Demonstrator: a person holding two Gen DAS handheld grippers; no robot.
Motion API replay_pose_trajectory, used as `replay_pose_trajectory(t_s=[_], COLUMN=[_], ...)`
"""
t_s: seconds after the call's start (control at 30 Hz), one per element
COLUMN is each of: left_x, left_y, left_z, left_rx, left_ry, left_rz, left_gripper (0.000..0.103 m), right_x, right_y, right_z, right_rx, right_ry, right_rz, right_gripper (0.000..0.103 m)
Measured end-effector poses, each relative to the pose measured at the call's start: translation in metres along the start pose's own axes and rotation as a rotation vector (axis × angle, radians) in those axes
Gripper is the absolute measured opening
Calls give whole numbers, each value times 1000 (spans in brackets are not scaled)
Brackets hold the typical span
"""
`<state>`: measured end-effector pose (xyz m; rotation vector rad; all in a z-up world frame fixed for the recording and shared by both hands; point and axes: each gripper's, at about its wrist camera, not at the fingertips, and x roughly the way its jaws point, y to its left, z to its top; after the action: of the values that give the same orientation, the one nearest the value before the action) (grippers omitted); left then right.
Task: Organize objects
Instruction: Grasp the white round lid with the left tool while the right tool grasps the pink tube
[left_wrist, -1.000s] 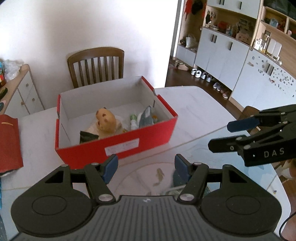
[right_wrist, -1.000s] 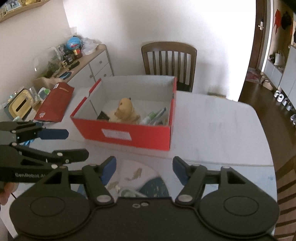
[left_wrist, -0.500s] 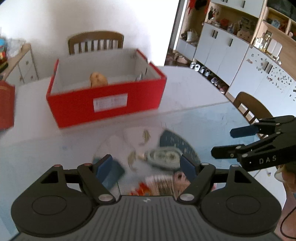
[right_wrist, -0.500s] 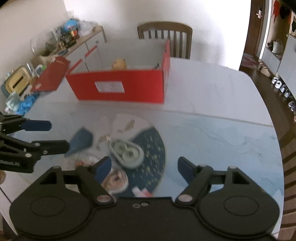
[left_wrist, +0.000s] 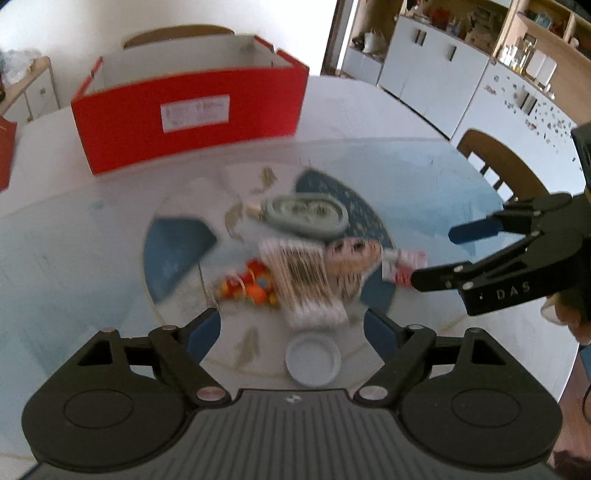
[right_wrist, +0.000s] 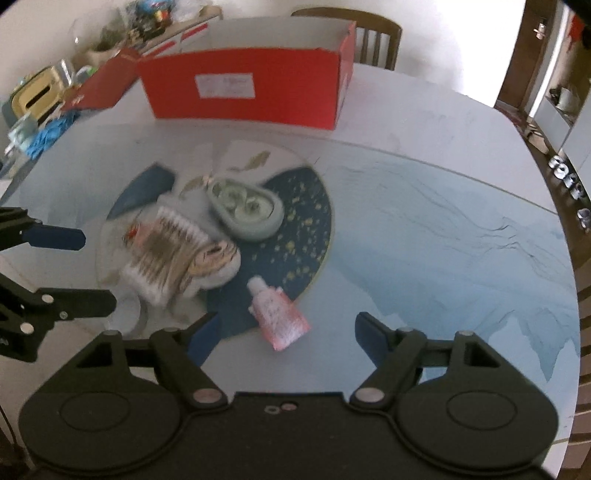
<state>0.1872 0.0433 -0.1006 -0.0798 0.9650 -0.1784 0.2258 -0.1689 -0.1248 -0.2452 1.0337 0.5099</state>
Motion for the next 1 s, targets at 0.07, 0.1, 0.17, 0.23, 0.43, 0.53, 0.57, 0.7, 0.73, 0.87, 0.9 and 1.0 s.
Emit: replay_pose_trajectory(t_s=[0.07,0.1,0.17,0.23,0.43,0.53,0.57,0.7,0.73,0.87,0.9,1.0], left_x=[4,6,10,12,20,25,26,28,28,28,28,28], left_y=[0,0,-1,-2,-6,-8,-8,-10,-11,-13,-14,-15], left_z=[-7,-10,-15,-19,-28,-31,-32,-36,-37,-40,-40,-41], left_rx=[-11,-18,-26,-31,-35,-18,-10,27,36,53,56,61], left_ry=[9,12,20,22,34,28,26,8,4,-8,-11,-12], left_rz=[-3,-7,-8,-8,-13,2,4,21,27,40,43,40], left_gripper=[85,85,85,94,102,102,102,102,102,102,102,101], right_x=[3,5,9,12,22,24,24,25,25,24,23,23], right_y=[2,3,3,1,-4,-2,-2,1,2,6,7,8], right_z=[-3,-4,-6,-6,-7,-5,-5,-4,-4,-3,-3,-2], right_rx=[-15,-26,-38,-29,6,-6,-7,-24,-29,-52,-56,-58], right_ry=[9,14,19,28,56,50,50,44,42,33,29,26], right_rz=[-5,-13,-21,-24,-24,-34,-31,-33,-33,-28,-29,-18], right_gripper=[78,78,77,77,74,74,74,71,69,61,57,50])
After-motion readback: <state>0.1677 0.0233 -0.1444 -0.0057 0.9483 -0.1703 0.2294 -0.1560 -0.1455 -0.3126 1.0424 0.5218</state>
